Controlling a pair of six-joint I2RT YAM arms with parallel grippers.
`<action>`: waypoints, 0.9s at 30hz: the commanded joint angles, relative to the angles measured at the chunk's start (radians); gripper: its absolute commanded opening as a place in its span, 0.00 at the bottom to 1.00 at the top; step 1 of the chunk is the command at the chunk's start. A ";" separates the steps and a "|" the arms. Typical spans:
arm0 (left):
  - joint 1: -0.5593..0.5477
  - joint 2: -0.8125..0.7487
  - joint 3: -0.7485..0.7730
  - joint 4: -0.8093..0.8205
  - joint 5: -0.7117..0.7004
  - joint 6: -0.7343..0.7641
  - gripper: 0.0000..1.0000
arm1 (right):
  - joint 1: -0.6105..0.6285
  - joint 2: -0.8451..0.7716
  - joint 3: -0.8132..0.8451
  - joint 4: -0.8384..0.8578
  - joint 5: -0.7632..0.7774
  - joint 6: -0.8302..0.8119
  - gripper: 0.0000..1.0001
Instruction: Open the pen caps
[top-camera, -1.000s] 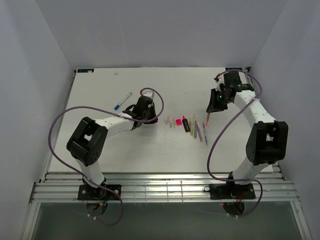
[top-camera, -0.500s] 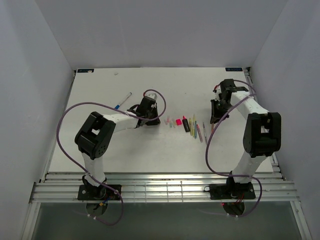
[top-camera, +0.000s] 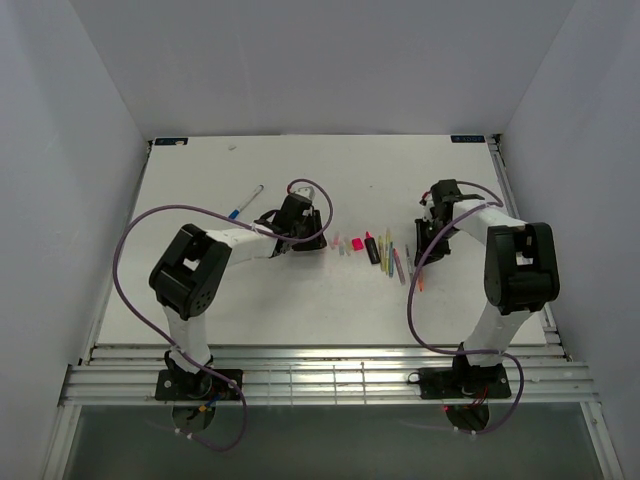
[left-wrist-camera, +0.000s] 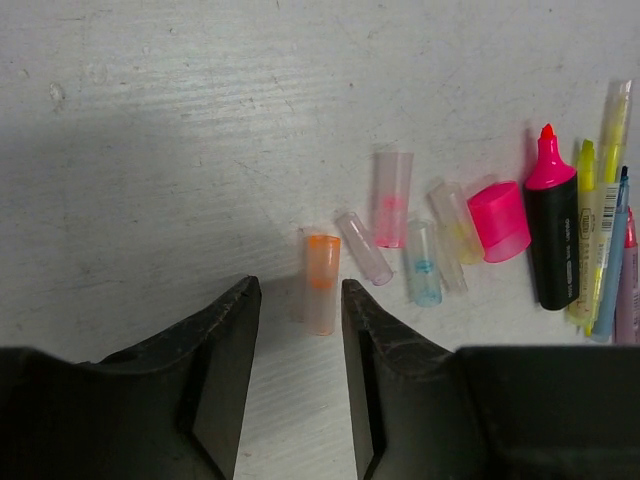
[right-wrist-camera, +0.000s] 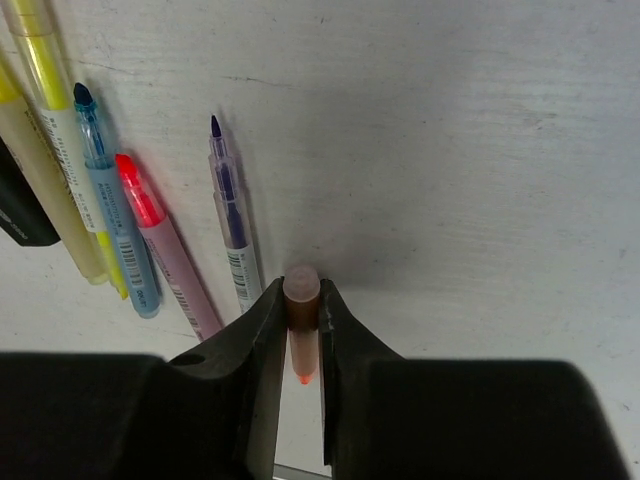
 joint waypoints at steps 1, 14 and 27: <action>0.002 -0.041 -0.023 -0.003 -0.031 0.001 0.50 | 0.017 -0.006 -0.034 0.076 0.011 0.015 0.24; 0.073 -0.147 0.043 -0.070 -0.105 0.055 0.61 | 0.056 -0.085 -0.046 0.132 0.039 0.041 0.60; 0.366 -0.042 0.310 -0.126 0.088 0.385 0.80 | 0.292 -0.225 0.005 0.227 0.029 0.091 0.90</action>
